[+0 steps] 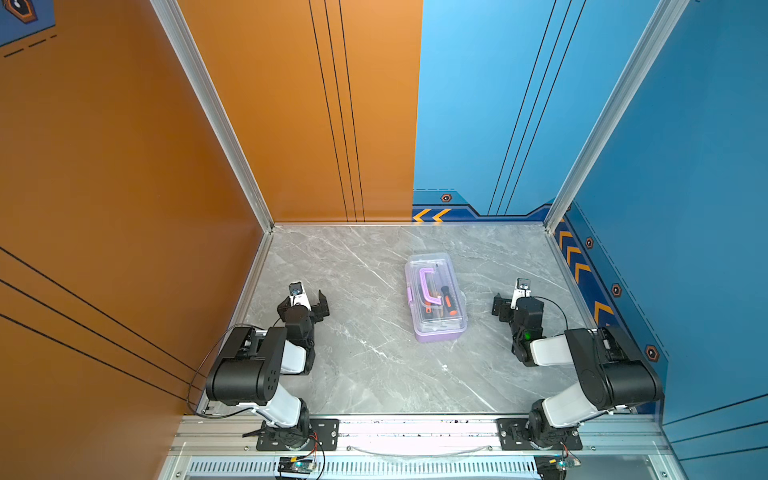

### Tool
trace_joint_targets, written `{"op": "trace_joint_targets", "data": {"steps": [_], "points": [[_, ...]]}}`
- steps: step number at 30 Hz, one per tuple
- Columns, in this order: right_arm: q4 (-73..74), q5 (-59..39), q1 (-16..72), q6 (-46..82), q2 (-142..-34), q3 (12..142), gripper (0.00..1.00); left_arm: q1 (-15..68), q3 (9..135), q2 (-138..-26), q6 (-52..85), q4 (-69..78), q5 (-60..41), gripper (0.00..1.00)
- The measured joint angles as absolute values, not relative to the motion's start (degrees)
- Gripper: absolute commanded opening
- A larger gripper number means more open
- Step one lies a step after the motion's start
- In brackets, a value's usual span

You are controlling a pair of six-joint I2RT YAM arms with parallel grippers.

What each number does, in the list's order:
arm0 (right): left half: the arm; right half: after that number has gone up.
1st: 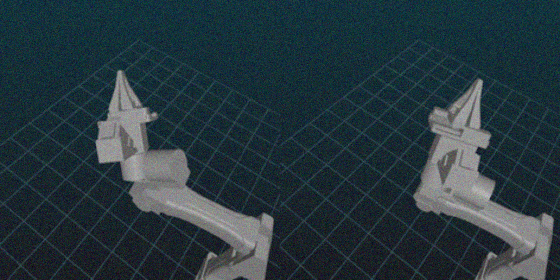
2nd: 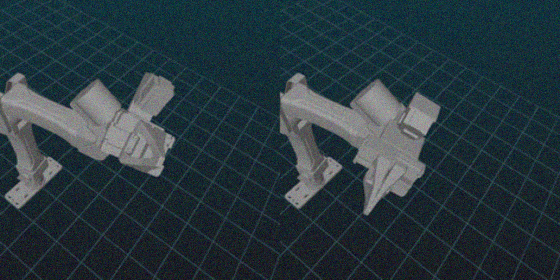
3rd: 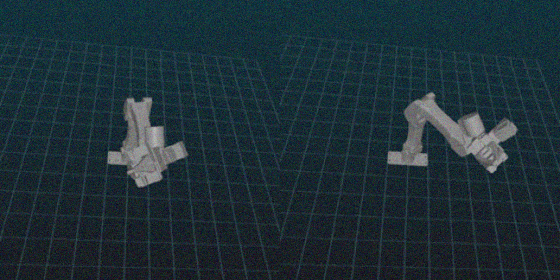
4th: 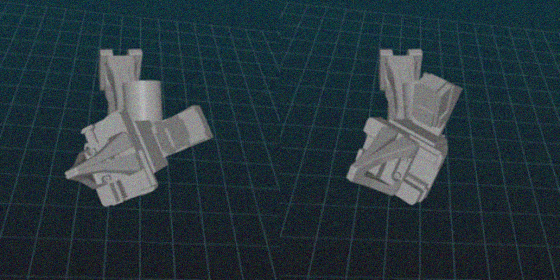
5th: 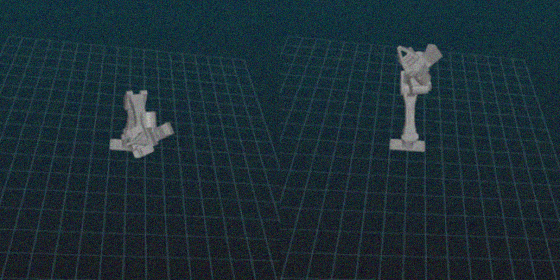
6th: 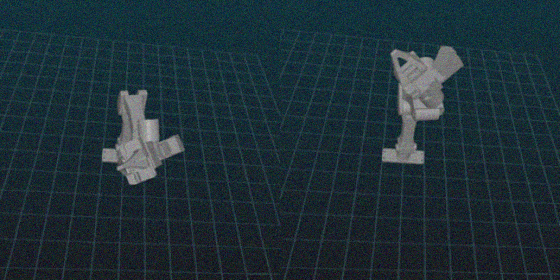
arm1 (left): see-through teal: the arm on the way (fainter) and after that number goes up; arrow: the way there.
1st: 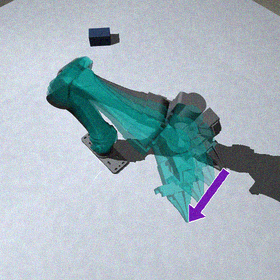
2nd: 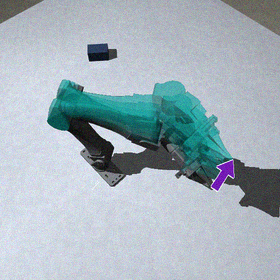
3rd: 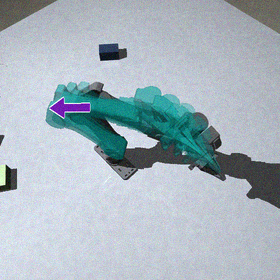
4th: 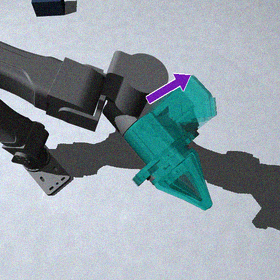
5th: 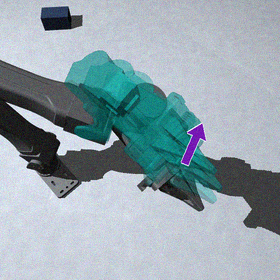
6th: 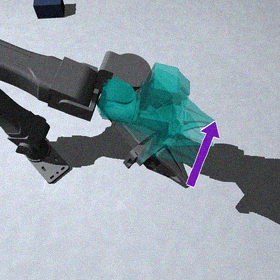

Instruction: Pack the tool kit

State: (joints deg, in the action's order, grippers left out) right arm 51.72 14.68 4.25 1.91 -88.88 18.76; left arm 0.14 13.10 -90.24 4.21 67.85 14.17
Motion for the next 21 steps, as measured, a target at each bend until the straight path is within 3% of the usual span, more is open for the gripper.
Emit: {"op": "trace_joint_targets", "data": {"steps": [21], "points": [[52.7, 9.2, 2.6, 2.6, -88.9, 20.5, 1.00, 0.4, 17.5, -90.2, 3.0, 60.9, 14.5, 0.98]]}}
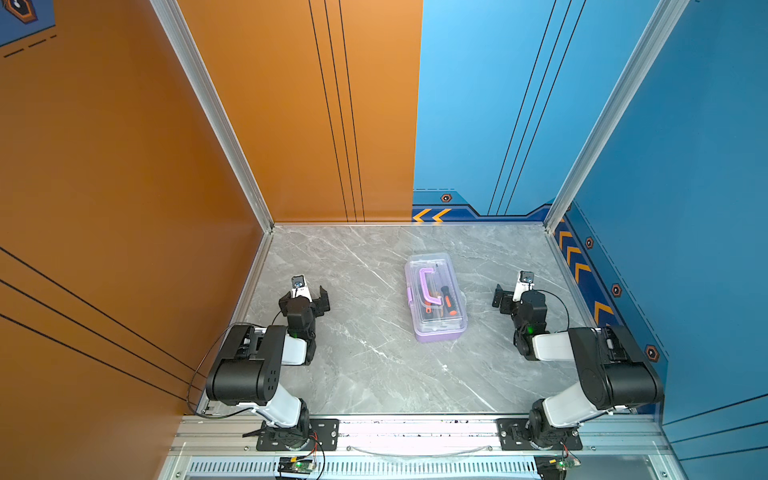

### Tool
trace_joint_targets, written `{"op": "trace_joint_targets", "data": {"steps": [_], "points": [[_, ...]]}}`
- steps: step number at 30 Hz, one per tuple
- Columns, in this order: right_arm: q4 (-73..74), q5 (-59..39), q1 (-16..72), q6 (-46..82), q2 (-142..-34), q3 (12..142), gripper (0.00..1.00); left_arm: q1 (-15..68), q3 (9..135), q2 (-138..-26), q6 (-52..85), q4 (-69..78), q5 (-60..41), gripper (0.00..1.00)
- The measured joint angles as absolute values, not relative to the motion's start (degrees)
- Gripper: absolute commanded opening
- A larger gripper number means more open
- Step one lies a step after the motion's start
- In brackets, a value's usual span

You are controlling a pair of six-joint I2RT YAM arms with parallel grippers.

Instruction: Pack the tool kit

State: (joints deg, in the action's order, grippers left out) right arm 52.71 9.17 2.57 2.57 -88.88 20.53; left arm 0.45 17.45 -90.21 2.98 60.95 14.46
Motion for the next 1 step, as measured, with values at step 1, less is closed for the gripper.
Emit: {"op": "trace_joint_targets", "data": {"steps": [1], "points": [[52.7, 9.1, 2.5, 2.6, -88.9, 20.6, 1.00, 0.5, 17.5, -90.2, 3.0, 60.9, 14.5, 0.98]]}}
